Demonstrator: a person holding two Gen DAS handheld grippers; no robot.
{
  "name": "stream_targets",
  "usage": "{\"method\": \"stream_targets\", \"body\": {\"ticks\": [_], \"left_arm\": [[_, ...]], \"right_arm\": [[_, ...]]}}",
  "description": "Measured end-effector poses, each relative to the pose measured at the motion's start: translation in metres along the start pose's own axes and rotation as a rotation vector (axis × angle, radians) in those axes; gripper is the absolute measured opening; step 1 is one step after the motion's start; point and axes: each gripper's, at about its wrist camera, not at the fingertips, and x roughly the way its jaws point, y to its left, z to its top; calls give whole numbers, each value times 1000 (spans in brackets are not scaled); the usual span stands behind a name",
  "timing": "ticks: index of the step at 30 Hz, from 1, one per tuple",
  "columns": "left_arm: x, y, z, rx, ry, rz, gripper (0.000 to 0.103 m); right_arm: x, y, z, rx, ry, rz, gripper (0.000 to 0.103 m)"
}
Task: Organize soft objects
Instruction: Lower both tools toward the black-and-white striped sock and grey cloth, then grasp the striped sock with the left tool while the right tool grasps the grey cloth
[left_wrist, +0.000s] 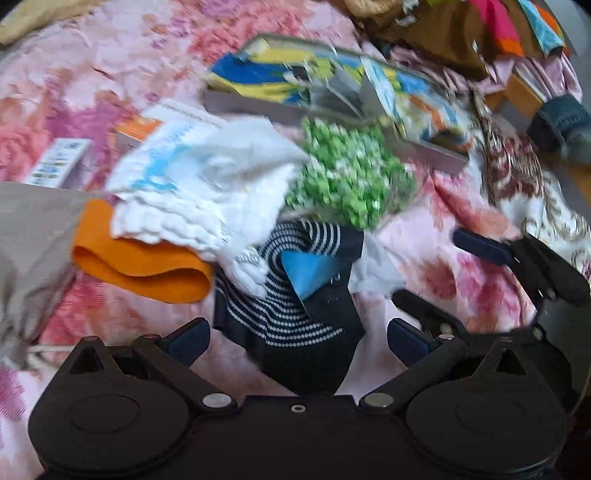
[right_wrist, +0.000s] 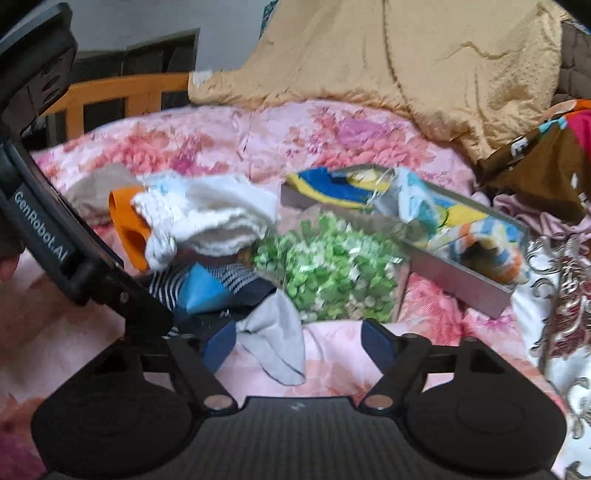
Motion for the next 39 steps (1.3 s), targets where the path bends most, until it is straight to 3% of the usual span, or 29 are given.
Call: {"method": "stream_targets", "body": {"ticks": [5,11,14,20,26,28,31,37,39], "left_arm": [[26,13,2,1,46,7,100],[47,9,9,42,37,11,102],[53,14,15,-3,44,12,102],[56,20,19,-35,38,-1,99],[54,17,18,-44,32,40,93],[56,14,20,-53,38,62,93],[55,12,21,-78,39,84,90],[51,3,25,-65,50,112,76],[48,0,26,-54,50,113,67]], "right_arm": [[20,1,-4,-9,33,26,77],[38,-3,0,34,65,20,77],[43,-3,1,43,67,33,75],[42,-6,-2,50,56,80,62],[41,-4,-3,42,54,100,48],[40,-4,-2,43,52,112,37],[38,-1,-2,33,49,110,27],[34,-1,-1,38,41,112,16],[31,-4,1,46,45,111,14]]}}
